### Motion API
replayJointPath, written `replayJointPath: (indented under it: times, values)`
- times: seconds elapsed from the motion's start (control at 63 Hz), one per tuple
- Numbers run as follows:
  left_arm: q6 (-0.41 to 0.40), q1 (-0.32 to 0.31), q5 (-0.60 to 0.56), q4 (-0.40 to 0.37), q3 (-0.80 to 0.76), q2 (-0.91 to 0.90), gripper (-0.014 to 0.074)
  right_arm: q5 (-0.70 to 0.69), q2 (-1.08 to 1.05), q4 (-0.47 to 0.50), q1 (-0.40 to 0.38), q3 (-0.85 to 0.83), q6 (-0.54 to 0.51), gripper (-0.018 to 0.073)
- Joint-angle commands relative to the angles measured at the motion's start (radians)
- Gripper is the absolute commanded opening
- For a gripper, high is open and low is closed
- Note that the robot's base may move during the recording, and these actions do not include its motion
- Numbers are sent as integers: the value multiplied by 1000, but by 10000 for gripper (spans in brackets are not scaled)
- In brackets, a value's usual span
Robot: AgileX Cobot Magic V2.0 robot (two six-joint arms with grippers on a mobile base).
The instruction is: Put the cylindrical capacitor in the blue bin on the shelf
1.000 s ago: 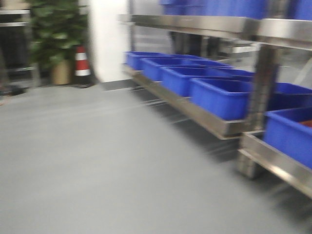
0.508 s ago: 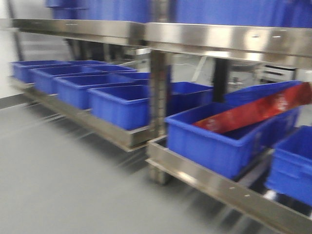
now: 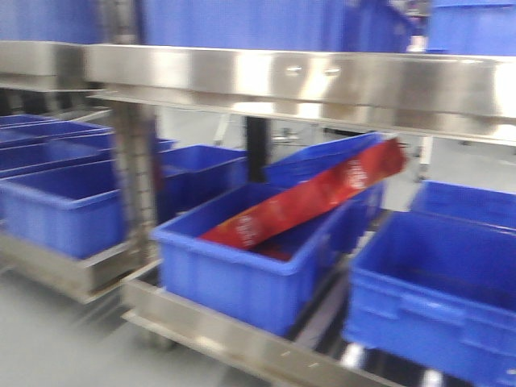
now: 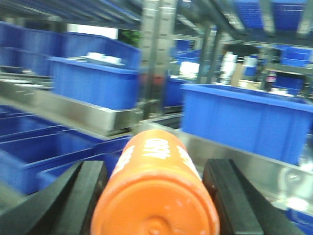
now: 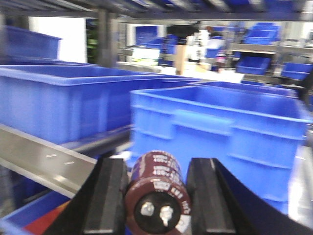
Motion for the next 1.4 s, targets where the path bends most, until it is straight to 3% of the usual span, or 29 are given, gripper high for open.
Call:
replayJointPath:
  times: [0.0,1.381]
  values:
    - [-2,4,-25,0,-1,-5,-111,-30,-2,-13,-4,0,0,-165]
    - [-2,4,-25,0,-1,-5,-111,-30,-2,-13,-4,0,0,-165]
